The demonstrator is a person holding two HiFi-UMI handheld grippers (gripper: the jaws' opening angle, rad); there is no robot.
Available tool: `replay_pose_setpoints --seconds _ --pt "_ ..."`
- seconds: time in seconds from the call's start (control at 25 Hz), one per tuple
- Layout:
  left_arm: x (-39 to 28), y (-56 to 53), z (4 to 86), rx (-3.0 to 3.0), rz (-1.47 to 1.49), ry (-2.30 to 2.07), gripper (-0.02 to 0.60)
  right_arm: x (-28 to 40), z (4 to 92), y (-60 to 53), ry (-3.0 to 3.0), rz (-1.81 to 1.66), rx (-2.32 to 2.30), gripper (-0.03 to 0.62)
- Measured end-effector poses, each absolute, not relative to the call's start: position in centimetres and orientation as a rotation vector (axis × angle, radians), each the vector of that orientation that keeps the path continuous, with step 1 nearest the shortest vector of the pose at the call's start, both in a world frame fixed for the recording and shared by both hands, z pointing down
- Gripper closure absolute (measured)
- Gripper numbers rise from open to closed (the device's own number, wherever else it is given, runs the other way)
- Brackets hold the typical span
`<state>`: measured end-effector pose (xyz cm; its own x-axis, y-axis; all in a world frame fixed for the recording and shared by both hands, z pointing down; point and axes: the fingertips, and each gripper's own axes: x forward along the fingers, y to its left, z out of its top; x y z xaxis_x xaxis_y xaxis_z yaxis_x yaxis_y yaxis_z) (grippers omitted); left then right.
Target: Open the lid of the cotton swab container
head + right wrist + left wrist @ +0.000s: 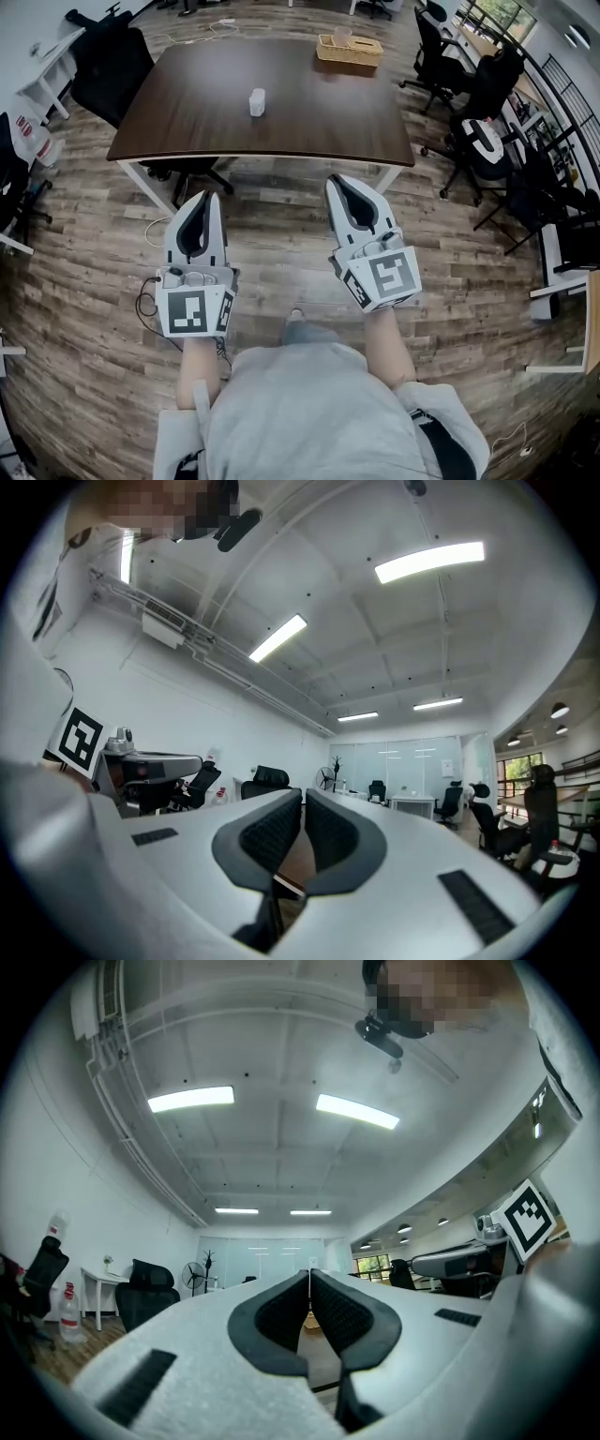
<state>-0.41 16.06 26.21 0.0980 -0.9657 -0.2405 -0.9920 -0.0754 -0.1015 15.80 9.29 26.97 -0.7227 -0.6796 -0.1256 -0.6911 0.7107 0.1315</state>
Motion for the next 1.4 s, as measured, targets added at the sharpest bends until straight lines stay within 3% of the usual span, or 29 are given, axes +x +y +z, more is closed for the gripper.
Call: replay_pose_setpoints --seconds 0.72,1.4 --pt "-1.2 8.1 25.8 -2.066 0.155 2.030 0.568 16.0 26.3 -0.1 2.829 0.237 -1.060 0.576" --pt "-9.6 -5.8 26.0 -2.171 0.169 1.941 0.568 7.7 26.3 -12.3 2.795 0.235 -1.184 0.576"
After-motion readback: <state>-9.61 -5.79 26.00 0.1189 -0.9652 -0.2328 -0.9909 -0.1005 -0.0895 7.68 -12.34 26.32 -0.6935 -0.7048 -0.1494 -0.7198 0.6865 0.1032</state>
